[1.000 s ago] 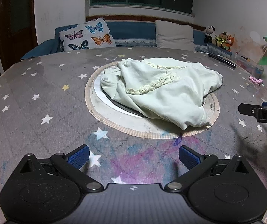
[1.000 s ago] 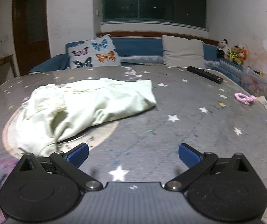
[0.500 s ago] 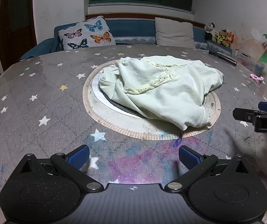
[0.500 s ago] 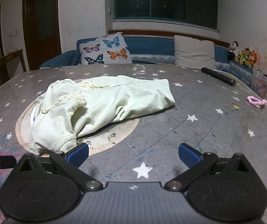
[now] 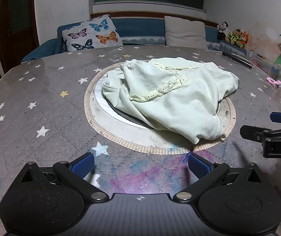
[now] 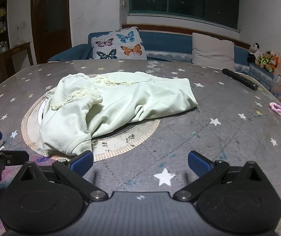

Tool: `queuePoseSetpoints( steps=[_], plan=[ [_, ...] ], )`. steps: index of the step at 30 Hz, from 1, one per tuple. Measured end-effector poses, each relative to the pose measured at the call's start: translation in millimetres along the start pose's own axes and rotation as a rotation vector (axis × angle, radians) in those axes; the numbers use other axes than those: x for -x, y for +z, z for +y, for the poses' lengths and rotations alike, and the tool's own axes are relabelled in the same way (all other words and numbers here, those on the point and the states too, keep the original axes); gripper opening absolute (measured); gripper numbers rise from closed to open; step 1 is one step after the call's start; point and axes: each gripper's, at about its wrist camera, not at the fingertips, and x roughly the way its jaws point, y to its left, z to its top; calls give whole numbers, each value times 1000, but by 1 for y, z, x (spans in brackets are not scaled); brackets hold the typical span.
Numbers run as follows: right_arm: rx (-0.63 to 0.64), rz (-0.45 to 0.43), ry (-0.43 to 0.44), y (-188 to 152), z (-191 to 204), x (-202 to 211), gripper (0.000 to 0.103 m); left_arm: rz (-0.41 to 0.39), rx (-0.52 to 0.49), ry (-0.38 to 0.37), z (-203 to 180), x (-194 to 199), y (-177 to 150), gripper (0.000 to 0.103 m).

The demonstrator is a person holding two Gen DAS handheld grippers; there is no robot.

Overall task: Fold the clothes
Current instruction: 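Move both grippers toward the crumpled pale green shirt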

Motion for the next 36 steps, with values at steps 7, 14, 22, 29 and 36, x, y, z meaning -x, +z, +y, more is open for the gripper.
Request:
queuePoseSetpoints(
  steps=[7,14,22,29,36],
  plan=[
    [27,17,5,1,3,-2,103,14,-2,7,-2,-6,3,103],
    [33,25,4,3,5,-5,103,25,-5,9,-4,-11,7,103],
    [32,33,3,4,5,-8,103,33,-14,9,-7,-14,9,103],
    [32,38,7,5,5,-10,103,36,-19,11,-9,-17,12,103],
    [33,39,9,6,5,-12,103,35,-24,10,-10,-17,15,103]
  ],
)
